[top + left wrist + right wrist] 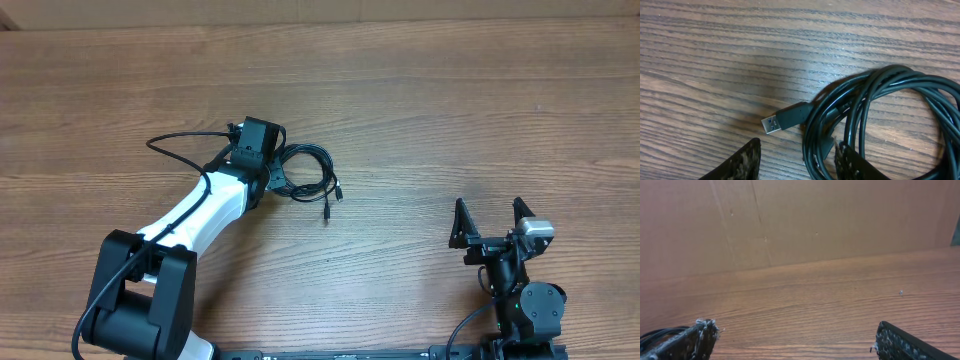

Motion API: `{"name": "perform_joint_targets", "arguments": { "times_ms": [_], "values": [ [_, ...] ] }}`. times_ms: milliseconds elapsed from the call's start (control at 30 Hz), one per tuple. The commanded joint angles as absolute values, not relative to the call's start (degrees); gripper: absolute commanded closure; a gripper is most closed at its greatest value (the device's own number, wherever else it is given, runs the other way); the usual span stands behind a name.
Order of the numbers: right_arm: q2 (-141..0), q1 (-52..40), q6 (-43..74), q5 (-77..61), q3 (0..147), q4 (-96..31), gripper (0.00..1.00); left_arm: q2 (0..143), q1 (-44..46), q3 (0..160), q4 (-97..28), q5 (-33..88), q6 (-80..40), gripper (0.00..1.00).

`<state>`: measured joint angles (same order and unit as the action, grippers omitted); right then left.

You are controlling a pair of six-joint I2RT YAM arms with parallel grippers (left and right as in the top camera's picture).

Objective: Untangle cables

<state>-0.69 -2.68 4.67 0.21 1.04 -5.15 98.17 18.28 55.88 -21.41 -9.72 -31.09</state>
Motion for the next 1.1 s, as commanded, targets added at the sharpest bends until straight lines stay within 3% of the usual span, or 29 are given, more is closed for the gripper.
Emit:
{"name": "perform_joint_targets", "arguments": {
  "times_ms": [0, 1067],
  "values": [
    [-0.2, -2.9, 4.4, 0.1, 0.4, -4.8, 0.00, 99.0, 18.0, 56.3, -21.5, -10.9, -30.0, 0.51],
    [-0.2, -2.9, 4.4, 0.1, 0.4, -4.8, 0.00, 99.0, 18.0, 56.3, -22.0, -10.9, -30.0, 0.51]
  ]
}}
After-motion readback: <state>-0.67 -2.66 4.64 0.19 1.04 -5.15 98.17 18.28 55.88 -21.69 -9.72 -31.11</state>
